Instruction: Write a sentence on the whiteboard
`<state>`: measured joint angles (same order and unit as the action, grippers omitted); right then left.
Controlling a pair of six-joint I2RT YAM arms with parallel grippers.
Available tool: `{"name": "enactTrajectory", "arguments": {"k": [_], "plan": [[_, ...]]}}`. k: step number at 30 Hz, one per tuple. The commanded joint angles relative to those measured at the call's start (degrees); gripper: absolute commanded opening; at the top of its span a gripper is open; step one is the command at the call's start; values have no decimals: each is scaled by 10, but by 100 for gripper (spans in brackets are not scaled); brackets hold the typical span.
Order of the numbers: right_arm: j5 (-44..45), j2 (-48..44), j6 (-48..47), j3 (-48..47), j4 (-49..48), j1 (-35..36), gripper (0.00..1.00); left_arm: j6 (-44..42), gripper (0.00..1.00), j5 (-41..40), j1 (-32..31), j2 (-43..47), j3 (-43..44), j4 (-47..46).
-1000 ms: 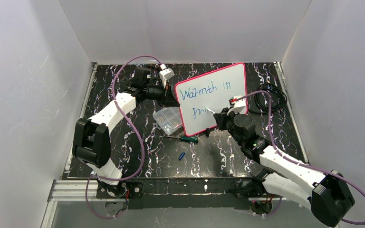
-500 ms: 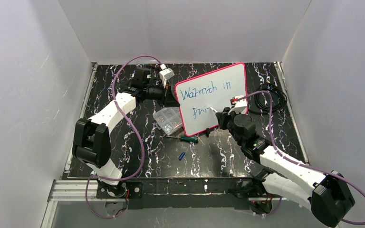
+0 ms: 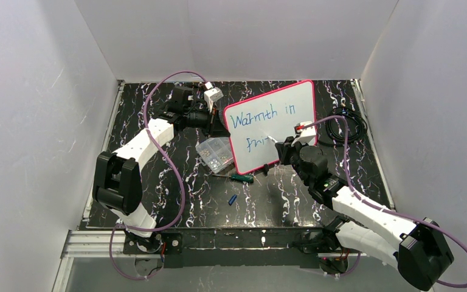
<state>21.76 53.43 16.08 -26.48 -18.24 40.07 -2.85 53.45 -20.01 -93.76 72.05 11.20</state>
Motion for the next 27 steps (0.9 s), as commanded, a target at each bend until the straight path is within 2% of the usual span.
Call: {"name": "enactTrajectory", "arguments": {"k": [1, 20, 27], "plan": [[-14, 7, -6, -25, -35, -3, 1, -9, 0, 34, -6, 40, 21, 8], [-28, -11, 23, 18, 2, -3, 1, -8, 0, 35, -6, 38, 21, 7], [-2, -14, 24, 22, 10, -3, 1, -8, 0, 35, -6, 38, 21, 7]]}}
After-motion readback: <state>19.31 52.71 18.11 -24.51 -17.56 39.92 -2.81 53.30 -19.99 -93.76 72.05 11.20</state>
